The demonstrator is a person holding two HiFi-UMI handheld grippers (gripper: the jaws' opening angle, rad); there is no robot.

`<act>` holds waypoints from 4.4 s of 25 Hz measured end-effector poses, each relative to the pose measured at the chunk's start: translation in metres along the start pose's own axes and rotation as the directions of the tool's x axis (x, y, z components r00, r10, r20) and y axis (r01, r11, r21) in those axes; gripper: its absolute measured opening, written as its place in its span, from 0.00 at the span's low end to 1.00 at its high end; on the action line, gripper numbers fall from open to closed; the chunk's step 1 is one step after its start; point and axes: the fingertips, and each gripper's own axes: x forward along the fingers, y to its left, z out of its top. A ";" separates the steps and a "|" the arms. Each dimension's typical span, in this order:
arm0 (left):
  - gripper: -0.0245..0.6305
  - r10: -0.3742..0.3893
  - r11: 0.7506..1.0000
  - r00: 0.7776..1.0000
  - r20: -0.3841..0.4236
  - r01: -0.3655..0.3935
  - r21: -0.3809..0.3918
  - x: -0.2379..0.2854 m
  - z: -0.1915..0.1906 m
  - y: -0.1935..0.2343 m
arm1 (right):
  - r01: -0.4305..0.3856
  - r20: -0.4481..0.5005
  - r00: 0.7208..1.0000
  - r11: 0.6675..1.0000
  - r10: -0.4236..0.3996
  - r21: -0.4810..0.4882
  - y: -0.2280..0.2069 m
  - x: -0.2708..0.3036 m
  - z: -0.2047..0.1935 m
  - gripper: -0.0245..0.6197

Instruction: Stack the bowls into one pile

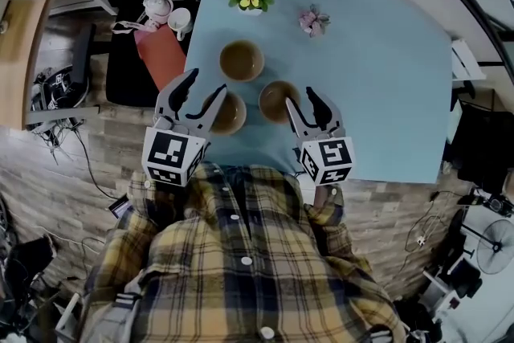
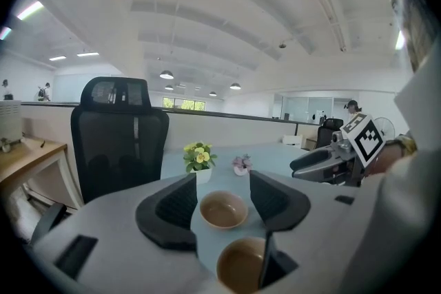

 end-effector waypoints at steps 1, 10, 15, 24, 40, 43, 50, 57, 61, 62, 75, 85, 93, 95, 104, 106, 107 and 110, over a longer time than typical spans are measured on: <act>0.40 -0.005 1.000 1.000 -0.005 0.005 -0.003 0.001 -0.002 0.000 | 0.003 -0.020 1.000 1.000 -0.003 -0.009 0.000 0.002 -0.005 0.35; 0.39 -0.043 0.999 0.998 -0.046 0.042 -0.020 0.017 -0.016 0.001 | 0.014 -0.178 0.983 0.995 -0.032 -0.101 -0.007 0.024 -0.047 0.35; 0.39 -0.057 0.998 0.996 -0.068 0.056 -0.027 0.023 -0.025 0.001 | 0.031 -0.253 0.966 0.993 -0.060 -0.115 -0.016 0.032 -0.070 0.35; 0.38 -0.071 0.997 0.994 -0.086 0.068 -0.029 0.037 -0.031 0.002 | 0.053 -0.339 0.939 0.998 -0.063 -0.038 -0.028 0.043 -0.105 0.35; 0.37 -0.087 0.996 0.988 -0.128 0.082 -0.044 0.048 -0.049 0.011 | 0.091 -0.417 0.905 0.996 -0.082 0.001 -0.036 0.052 -0.133 0.17; 0.36 -0.092 0.995 0.987 -0.129 0.086 -0.047 0.049 -0.051 0.011 | 0.102 -0.404 0.910 0.995 -0.094 -0.003 -0.038 0.051 -0.130 0.12; 0.35 -0.095 0.995 0.986 -0.134 0.089 -0.051 0.050 -0.052 0.011 | 0.096 -0.345 0.935 0.994 -0.075 0.043 -0.035 0.049 -0.115 0.07; 0.33 -0.095 0.995 0.986 -0.133 0.090 -0.043 0.046 -0.053 0.011 | 0.091 -0.317 0.946 0.995 -0.073 0.044 -0.036 0.045 -0.102 0.06; 0.32 -0.091 0.995 0.988 -0.123 0.087 -0.040 0.043 -0.050 0.011 | 0.078 -0.290 0.954 0.997 -0.071 0.014 -0.034 0.045 -0.084 0.06; 0.32 -0.089 0.996 0.988 -0.123 0.085 -0.039 0.042 -0.050 0.011 | 0.074 -0.282 0.957 0.997 -0.069 0.006 -0.033 0.045 -0.080 0.06; 0.31 -0.019 0.998 0.995 -0.095 0.014 -0.055 0.023 -0.044 0.027 | -0.037 -0.197 0.980 0.992 0.013 -0.118 -0.011 0.086 -0.018 0.06; 0.31 0.028 0.996 0.993 -0.113 -0.037 -0.078 0.018 -0.054 0.042 | -0.106 -0.192 0.979 0.968 0.062 -0.228 0.014 0.131 0.009 0.06; 0.31 0.026 0.995 0.993 -0.118 -0.037 -0.092 0.022 -0.056 0.048 | -0.133 -0.239 0.967 0.971 0.084 -0.196 0.014 0.161 -0.002 0.06; 0.31 0.026 0.995 0.992 -0.122 -0.038 -0.097 0.024 -0.056 0.051 | -0.143 -0.254 0.963 0.972 0.093 -0.187 0.017 0.166 -0.007 0.06; 0.31 0.028 0.993 0.991 -0.135 -0.043 -0.110 0.031 -0.061 0.060 | -0.150 -0.312 0.947 0.964 0.076 -0.222 0.016 0.182 -0.023 0.06; 0.31 0.026 0.993 0.990 -0.139 -0.042 -0.112 0.030 -0.063 0.061 | -0.149 -0.315 0.946 0.964 0.074 -0.221 0.018 0.183 -0.024 0.07; 0.31 0.027 0.992 0.990 -0.141 -0.044 -0.115 0.030 -0.064 0.061 | -0.149 -0.312 0.947 0.964 0.074 -0.223 0.018 0.184 -0.025 0.07; 0.31 0.028 0.992 0.990 -0.141 -0.045 -0.120 0.030 -0.067 0.062 | -0.149 -0.313 0.947 0.963 0.073 -0.224 0.020 0.186 -0.028 0.21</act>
